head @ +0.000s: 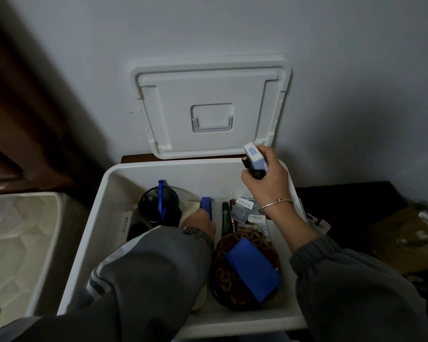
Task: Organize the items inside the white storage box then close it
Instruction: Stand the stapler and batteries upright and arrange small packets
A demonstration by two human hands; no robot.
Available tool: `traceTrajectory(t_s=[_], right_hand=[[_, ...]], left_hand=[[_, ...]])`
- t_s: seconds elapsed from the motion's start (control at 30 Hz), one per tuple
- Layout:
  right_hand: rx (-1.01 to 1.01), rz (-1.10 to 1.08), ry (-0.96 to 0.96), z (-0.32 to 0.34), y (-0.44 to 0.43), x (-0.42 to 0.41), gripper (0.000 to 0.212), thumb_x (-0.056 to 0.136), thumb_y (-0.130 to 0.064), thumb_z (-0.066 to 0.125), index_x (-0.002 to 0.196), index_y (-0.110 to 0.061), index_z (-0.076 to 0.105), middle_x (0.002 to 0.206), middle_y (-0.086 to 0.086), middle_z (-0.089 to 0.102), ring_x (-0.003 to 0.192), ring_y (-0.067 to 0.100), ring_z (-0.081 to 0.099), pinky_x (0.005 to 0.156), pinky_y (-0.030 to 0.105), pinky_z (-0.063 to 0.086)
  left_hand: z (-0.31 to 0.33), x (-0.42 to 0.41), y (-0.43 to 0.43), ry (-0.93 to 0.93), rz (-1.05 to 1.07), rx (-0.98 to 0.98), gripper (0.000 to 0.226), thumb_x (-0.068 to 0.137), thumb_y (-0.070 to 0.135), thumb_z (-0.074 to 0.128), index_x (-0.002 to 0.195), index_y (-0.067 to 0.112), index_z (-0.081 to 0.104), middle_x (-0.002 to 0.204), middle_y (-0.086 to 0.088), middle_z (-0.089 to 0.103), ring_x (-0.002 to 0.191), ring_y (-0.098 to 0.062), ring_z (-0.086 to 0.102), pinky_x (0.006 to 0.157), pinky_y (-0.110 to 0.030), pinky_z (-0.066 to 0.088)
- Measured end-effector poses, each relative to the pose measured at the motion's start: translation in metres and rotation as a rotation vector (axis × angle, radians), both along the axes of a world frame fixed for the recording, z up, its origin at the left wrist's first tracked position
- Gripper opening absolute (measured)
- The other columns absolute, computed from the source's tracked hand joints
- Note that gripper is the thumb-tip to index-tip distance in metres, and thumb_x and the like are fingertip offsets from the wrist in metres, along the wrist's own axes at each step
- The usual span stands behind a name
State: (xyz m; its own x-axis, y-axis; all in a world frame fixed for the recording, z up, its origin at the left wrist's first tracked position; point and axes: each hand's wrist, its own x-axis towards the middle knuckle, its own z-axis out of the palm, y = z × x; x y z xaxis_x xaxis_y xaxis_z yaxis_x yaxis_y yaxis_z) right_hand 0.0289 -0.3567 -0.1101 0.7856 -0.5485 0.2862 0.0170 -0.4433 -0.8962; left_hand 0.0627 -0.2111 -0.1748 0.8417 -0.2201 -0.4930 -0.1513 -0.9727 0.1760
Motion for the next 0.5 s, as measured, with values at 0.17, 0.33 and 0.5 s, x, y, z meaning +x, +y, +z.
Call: traceTrajectory(t_s=[0.17, 0.33, 0.5], right_hand=[[0.035, 0.0, 0.026, 0.001, 0.001, -0.001, 0.041, 0.075, -0.003, 0.068, 0.111, -0.017, 0.055, 0.086, -0.007, 0.059, 0.073, 0.004, 0.059, 0.059, 0.007, 0.048], [0.346, 0.051, 0.152, 0.008, 0.005, -0.004, 0.028, 0.077, -0.007, 0.067, 0.102, -0.015, 0.058, 0.085, 0.007, 0.068, 0.054, 0.013, 0.066, 0.041, 0.022, 0.047], [0.755, 0.278, 0.288, 0.024, 0.009, -0.011, 0.021, 0.08, -0.015, 0.069, 0.1, -0.008, 0.066, 0.101, 0.013, 0.072, 0.056, 0.014, 0.066, 0.041, 0.017, 0.04]], left_hand=[[0.003, 0.004, 0.0, 0.041, -0.064, 0.043, 0.048, 0.097, 0.037, 0.043, 0.132, 0.004, 0.04, 0.131, -0.013, 0.052, 0.119, -0.025, 0.052, 0.096, -0.032, 0.043], [0.026, 0.001, 0.005, -0.101, -0.073, -0.121, 0.043, 0.096, 0.043, 0.042, 0.121, 0.009, 0.049, 0.12, -0.011, 0.054, 0.107, -0.023, 0.054, 0.089, -0.034, 0.045], [0.076, 0.003, 0.014, 0.005, 0.184, -0.732, 0.02, 0.094, 0.036, 0.049, 0.105, 0.022, 0.056, 0.093, 0.007, 0.056, 0.078, -0.004, 0.052, 0.063, -0.018, 0.041]])
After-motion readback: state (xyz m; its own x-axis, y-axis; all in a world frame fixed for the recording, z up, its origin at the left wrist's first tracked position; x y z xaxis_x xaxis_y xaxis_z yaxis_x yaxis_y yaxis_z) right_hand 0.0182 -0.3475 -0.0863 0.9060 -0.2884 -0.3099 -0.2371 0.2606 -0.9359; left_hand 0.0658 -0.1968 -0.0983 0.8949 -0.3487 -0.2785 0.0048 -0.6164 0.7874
